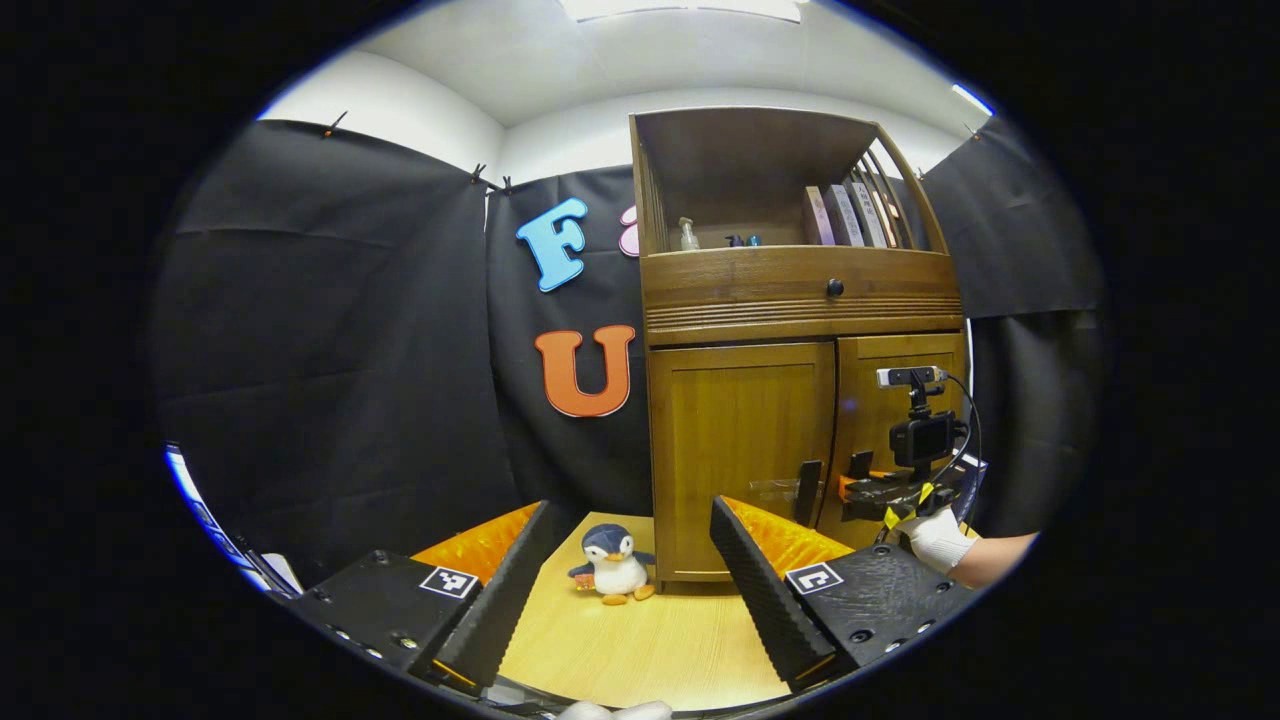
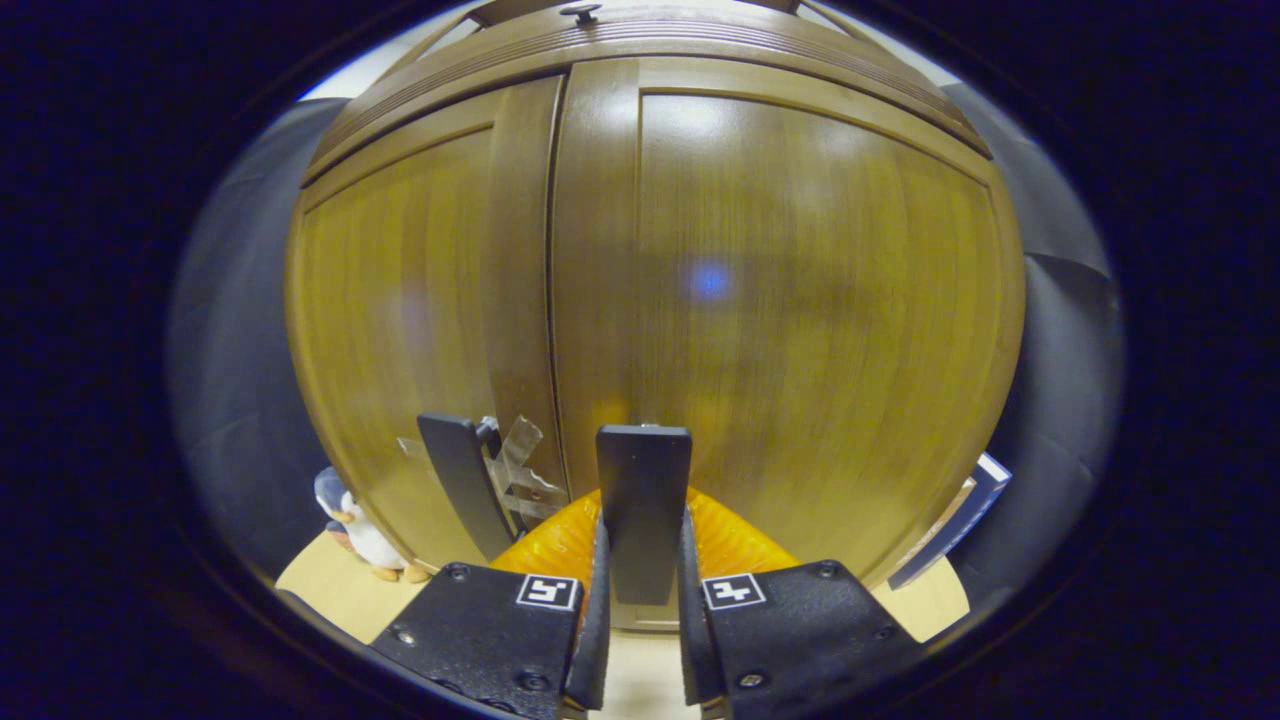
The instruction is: Open the right door of the double-door shoe cabinet with the right hand, and open the left door with the left hand.
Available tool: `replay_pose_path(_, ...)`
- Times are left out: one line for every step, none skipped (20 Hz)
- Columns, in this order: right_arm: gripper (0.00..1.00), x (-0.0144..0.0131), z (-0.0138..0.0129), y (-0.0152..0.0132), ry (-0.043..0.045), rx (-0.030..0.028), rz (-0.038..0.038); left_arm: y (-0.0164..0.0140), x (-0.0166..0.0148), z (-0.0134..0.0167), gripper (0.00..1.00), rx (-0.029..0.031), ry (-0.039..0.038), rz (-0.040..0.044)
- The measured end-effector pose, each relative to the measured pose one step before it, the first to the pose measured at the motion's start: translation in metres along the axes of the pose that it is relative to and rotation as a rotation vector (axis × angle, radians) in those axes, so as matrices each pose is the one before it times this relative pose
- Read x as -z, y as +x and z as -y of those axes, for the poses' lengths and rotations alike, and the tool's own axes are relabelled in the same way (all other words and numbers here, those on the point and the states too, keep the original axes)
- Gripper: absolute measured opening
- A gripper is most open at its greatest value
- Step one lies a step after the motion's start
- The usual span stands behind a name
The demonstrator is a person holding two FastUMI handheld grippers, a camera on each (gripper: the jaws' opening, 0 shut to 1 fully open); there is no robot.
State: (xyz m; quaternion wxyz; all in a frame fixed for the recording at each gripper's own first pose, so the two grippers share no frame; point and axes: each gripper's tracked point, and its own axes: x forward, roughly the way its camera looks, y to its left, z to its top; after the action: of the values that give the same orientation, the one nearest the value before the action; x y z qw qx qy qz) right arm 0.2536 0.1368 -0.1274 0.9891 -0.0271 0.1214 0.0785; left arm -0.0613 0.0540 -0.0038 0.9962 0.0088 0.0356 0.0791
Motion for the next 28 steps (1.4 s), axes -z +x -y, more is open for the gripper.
replay_pose_path(0.32,0.00112,0.00067,-0.0042,0.00162,-0.00677,-0.00389,-0.0011,0.00018,0.00001,0.96,-0.00066,0.00189,0.0023)
replay_pose_path(0.32,0.00141,0.00022,-0.00347,0.00234,-0.0069,-0.00254,0.00022,0.00044,-0.00185,0.96,-0.00005,0.0013,0.00012)
replay_pose_path(0.32,0.00078,0.00053,-0.00439,0.0012,-0.00629,-0.00197,-0.00023,-0.00028,0.0,0.96,-0.00024,-0.00031,0.00116)
replay_pose_path(0.32,0.00197,0.00049,-0.00484,0.00005,-0.00515,-0.00094,-0.00287,0.00092,0.00127,0.96,0.00207,-0.0004,-0.00044)
replay_pose_path(0.32,0.00076,0.00077,-0.00451,-0.00254,-0.00416,-0.0005,-0.00228,0.00067,0.00157,0.96,0.00389,-0.00115,0.0013)
replay_pose_path(0.32,0.00219,0.00107,-0.00584,-0.00032,-0.00391,-0.00014,-0.00068,0.00066,0.00125,1.0,0.00505,0.00011,0.00015)
replay_pose_path(0.32,0.00137,-0.00024,-0.00378,0.00134,-0.00408,-0.00112,-0.00073,0.00166,0.00101,0.96,0.00443,0.0014,-0.00228)
replay_pose_path(0.32,0.00233,0.00132,-0.00567,0.00157,-0.00379,-0.00097,-0.00081,0.0003,0.00078,0.96,0.00424,0.00115,0.00014)
replay_pose_path(0.32,0.00122,0.00064,-0.00392,0.00134,-0.00356,0.00006,-0.00116,-0.00007,0.00217,0.96,0.00517,0.00048,0.00104)
replay_pose_path(0.32,0.00219,0.00105,-0.005,-0.00224,-0.00417,-0.00005,0.00071,-0.00069,0.00193,0.96,0.00529,-0.00054,0.00266)
replay_pose_path(0.32,0.00106,0.00077,-0.00563,-0.00066,-0.00501,-0.00053,-0.0005,0.00018,0.00178,0.96,0.00619,-0.00068,0.00103)
replay_pose_path(0.33,0.00179,0.00158,-0.00455,0.00041,-0.00616,-0.00101,-0.00091,0.00096,0.00178,1.0,0.00542,-0.0012,0.00087)
replay_pose_path(0.32,0.00087,0.0012,-0.00566,0.00027,-0.00681,-0.00098,0.00023,-0.00014,0.00248,0.96,0.00652,-0.0008,0.00035)
replay_pose_path(0.33,0.00242,0.00151,-0.00554,0.00101,-0.00699,-0.00107,-0.0001,0.00034,0.00205,0.96,0.00593,-0.00109,-0.00027)
replay_pose_path(0.32,0.00103,0.00134,-0.00544,0.00122,-0.00562,0.00028,-0.0007,-0.00054,0.00223,0.96,0.00586,-0.00042,0.00119)
replay_pose_path(0.32,-0.00095,-0.00016,-0.00212,0.00405,-0.00497,0.00376,0.0017,0.00073,0.00204,0.96,0.00634,0.00057,-0.00105)
replay_pose_path(0.32,0.00068,0.00018,-0.00186,-0.00059,-0.00413,0.00078,-0.00015,0.00059,0.00253,0.96,0.00569,0.00096,0.0005)
replay_pose_path(0.32,0.00306,0.00296,-0.00768,-0.00283,-0.00151,-0.00088,-0.00049,0.00006,0.00195,0.96,0.00522,0.0006,0.00032)
replay_pose_path(0.33,0.00404,0.00378,-0.00939,0.00077,-0.00108,-0.00109,-0.00024,0.0002,0.00213,0.96,0.00634,-0.00075,0.00144)
replay_pose_path(0.32,0.00328,0.00348,-0.00811,-0.00034,-0.00063,-0.00092,0.00031,-0.00008,0.00311,0.96,0.00631,-0.00104,0.00102)
replay_pose_path(0.32,-0.00025,0.00227,-0.00572,0.00437,-0.00021,-0.00068,0.00025,-0.00048,0.00219,0.96,0.00706,0.00034,0.00025)
replay_pose_path(0.32,0.00218,0.00131,-0.0036,0.00364,-0.00087,-0.00064,0.00072,0.00092,0.00159,0.96,0.00524,0.00212,0.00097)
replay_pose_path(0.32,0.00044,0.00306,-0.00618,0.00311,0.00065,0.00027,0.00138,-0.00006,0.00213,0.96,0.00425,0.00179,-0.00004)
replay_pose_path(0.32,0.00152,0.00264,-0.00654,0.00414,0.00012,-0.00009,0.00165,-0.00015,0.00187,0.96,0.00583,-0.00011,-0.0009)
replay_pose_path(0.31,0.00139,0.00313,-0.00407,0.00488,0.00015,-0.00036,0.00033,0.00047,0.00228,0.96,0.00672,-0.00174,-0.00053)
replay_pose_path(0.32,0.00191,0.00328,-0.00497,0.00503,0.00169,-0.00075,0.00107,0.00022,0.00302,0.96,0.00734,-0.00146,-0.00191)
replay_pose_path(0.32,0.00118,0.00335,-0.00569,0.0028,0.00373,-0.0011,0.00189,0.00053,0.00373,0.96,0.00941,-0.00112,-0.00118)
replay_pose_path(0.32,-0.00036,0.00005,0.00001,0.00022,0.00421,-0.00214,0.00218,-0.00028,0.00221,0.96,0.0081,0.00011,-0.00026)
